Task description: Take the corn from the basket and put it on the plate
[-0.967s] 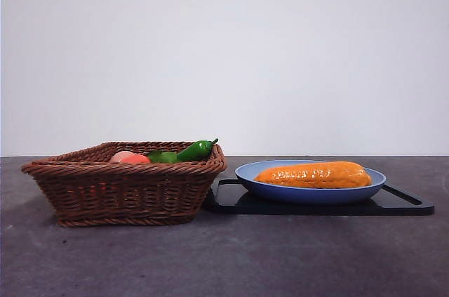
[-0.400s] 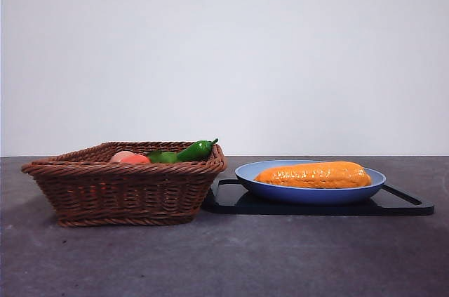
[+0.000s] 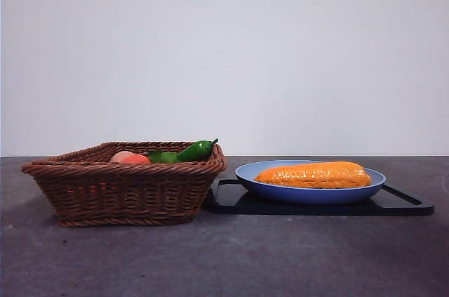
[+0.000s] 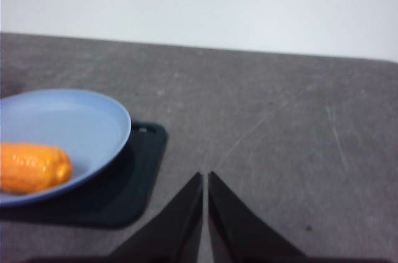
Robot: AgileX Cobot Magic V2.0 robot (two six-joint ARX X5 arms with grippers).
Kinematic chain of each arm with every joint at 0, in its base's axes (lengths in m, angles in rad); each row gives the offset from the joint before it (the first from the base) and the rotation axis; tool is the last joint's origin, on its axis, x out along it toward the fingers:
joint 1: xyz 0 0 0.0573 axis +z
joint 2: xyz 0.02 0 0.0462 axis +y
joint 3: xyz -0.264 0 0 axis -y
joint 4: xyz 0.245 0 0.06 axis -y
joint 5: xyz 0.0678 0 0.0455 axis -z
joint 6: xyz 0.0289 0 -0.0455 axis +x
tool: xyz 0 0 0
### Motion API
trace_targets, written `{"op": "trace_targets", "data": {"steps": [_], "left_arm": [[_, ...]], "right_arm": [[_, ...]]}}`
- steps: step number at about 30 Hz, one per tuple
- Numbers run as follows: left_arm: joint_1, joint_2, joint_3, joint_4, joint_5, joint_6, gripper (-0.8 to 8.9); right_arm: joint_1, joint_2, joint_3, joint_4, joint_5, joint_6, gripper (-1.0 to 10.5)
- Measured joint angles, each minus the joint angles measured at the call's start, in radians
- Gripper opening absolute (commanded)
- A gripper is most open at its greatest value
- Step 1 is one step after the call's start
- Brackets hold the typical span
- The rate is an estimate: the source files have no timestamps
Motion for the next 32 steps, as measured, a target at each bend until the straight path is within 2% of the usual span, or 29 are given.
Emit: {"op": "trace_targets", "data": {"steps": [3, 32], "left_arm": [[0.0, 0.0, 0.0, 0.0, 0.0, 0.0, 0.08], [0.0, 0.0, 0.0, 0.0, 0.0, 0.0, 0.08]], "right_arm": [[0.0, 0.002, 0.0, -0.046, 0.001, 0.0, 0.0], [0.0, 0.002, 0.0, -0.043, 0.0, 0.0, 0.0]]}}
